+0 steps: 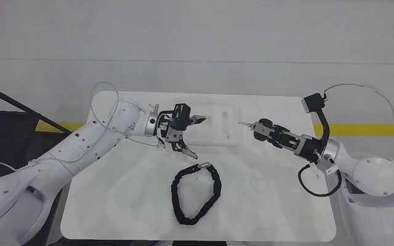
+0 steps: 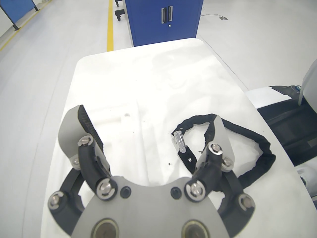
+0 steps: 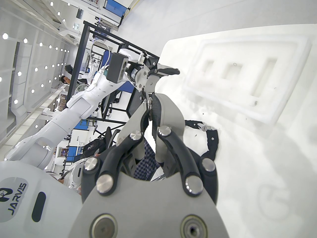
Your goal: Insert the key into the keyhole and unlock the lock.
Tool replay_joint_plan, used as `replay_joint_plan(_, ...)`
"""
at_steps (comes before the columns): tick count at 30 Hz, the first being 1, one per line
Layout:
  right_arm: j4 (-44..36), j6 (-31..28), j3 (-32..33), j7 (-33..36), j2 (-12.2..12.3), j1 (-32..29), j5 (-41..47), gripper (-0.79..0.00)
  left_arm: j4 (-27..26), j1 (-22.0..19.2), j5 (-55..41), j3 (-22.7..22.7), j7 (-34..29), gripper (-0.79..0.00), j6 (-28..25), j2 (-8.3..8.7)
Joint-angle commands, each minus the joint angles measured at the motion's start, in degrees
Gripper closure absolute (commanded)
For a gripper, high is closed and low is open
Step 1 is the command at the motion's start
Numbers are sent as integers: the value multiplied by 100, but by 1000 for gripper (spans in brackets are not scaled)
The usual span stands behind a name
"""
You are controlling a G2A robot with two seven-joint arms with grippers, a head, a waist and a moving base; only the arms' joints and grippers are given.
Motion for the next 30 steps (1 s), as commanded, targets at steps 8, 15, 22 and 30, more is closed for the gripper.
replay_joint_plan(8, 0, 0, 0, 0, 0, 0, 0, 0, 105, 332, 609, 302, -124, -785, 0, -225)
replay_joint_plan(15, 0, 0, 0, 0, 0, 0, 0, 0, 190, 551, 965, 302, -223, -785, 0, -341)
replay_joint_plan(22, 0, 0, 0, 0, 0, 0, 0, 0, 191, 569, 1002, 302, -249, -785, 0, -352)
replay_joint_plan(30, 0, 0, 0, 0, 0, 0, 0, 0, 191, 569, 1002, 302, -249, -785, 0, -352)
